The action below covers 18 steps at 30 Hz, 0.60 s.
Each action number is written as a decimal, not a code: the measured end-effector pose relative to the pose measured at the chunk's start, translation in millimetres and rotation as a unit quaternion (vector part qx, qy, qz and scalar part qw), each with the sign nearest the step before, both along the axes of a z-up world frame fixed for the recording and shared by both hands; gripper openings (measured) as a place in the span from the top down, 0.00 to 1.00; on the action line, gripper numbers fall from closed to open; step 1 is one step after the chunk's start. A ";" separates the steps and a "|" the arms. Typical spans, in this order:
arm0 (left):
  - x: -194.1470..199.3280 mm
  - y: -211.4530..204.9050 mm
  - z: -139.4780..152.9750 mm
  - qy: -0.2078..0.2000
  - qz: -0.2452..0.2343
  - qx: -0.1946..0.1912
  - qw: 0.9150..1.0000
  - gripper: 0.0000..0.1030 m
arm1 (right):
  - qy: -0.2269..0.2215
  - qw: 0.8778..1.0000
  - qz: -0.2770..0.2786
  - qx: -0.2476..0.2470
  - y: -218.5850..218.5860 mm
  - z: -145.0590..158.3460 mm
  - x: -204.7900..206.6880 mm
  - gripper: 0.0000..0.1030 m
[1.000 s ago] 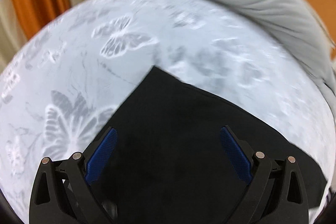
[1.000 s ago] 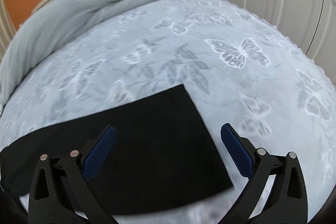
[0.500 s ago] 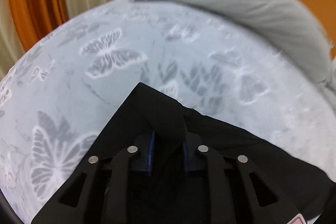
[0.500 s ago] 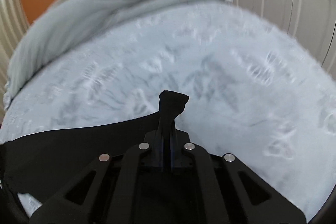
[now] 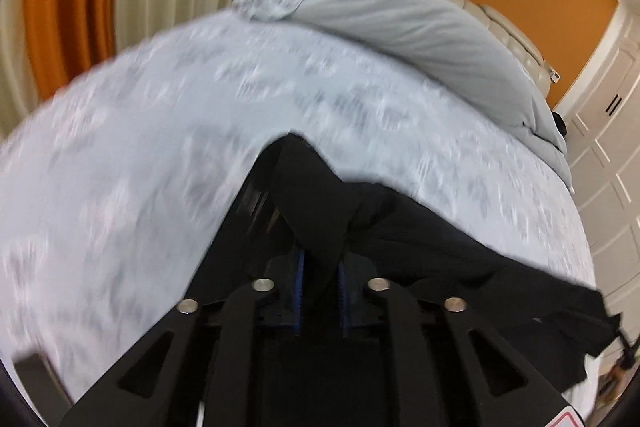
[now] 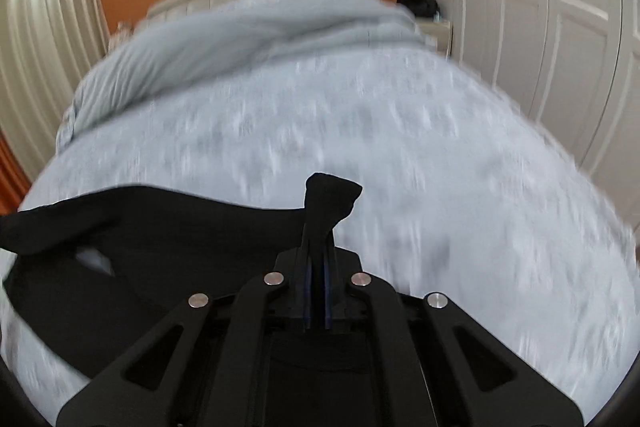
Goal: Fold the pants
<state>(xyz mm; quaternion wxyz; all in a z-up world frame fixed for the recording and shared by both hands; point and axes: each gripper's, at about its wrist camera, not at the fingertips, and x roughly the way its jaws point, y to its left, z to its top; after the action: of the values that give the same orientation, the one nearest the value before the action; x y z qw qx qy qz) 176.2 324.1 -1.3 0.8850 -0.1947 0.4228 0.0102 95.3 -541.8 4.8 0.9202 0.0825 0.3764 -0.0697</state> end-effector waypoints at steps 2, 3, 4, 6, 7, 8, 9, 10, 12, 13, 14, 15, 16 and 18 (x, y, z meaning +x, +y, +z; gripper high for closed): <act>-24.5 7.0 -26.5 0.038 0.017 -0.027 0.999 0.59 | 0.055 0.998 -0.015 0.000 -1.9 -34.3 -23.5 0.86; -37.2 11.5 -35.5 0.048 0.038 -0.054 0.997 0.57 | 0.079 0.996 -0.030 -0.005 -2.0 -45.8 -32.2 0.73; -47.6 14.5 -38.4 0.045 0.055 -0.087 0.994 0.50 | 0.090 0.995 -0.044 -0.007 -1.9 -51.0 -39.8 0.64; -61.2 16.8 -36.7 0.036 0.068 -0.148 0.986 0.34 | 0.083 0.995 -0.060 0.012 1.0 -49.7 -57.7 0.53; -67.5 14.0 -33.8 0.034 0.078 -0.177 0.981 0.25 | 0.064 0.995 -0.063 0.033 4.8 -42.4 -68.8 0.36; -70.6 11.4 -32.2 0.033 0.085 -0.194 0.977 0.18 | 0.043 0.996 -0.066 0.047 8.6 -33.8 -79.5 0.26; -72.5 5.9 -31.5 0.038 0.092 -0.212 0.972 0.17 | 0.016 0.996 -0.072 0.058 17.4 -21.8 -90.0 0.17; -71.6 2.6 -31.6 0.043 0.093 -0.221 0.970 0.16 | 0.004 0.995 -0.073 0.067 26.9 -16.2 -97.5 0.16; -65.5 -6.9 -34.7 0.052 0.093 -0.261 0.959 0.16 | -0.008 0.993 -0.061 0.100 41.5 -6.2 -100.2 0.16; -60.8 -11.0 -35.8 0.053 0.096 -0.276 0.955 0.16 | -0.019 0.990 -0.050 0.129 50.3 -0.8 -99.4 0.16; -54.2 -16.2 -38.0 0.051 0.104 -0.296 0.948 0.16 | -0.024 0.987 -0.049 0.152 55.4 1.4 -97.8 0.16; -50.1 -19.6 -41.1 0.050 0.107 -0.310 0.943 0.16 | -0.025 0.982 -0.044 0.179 61.9 1.0 -93.3 0.16; -43.6 -24.0 -44.2 0.050 0.109 -0.325 0.938 0.16 | -0.024 0.976 -0.033 0.216 70.5 -1.7 -83.3 0.16; -29.1 -32.2 -57.0 0.067 0.117 -0.360 0.923 0.16 | -0.018 0.964 -0.037 0.262 76.7 -11.2 -61.6 0.16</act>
<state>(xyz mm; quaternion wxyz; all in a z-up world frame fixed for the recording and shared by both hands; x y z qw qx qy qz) 147.1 292.0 -58.3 0.7175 -0.5467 0.4309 -0.0264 33.8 -465.1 -6.3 0.8698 0.3357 0.3616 -0.0010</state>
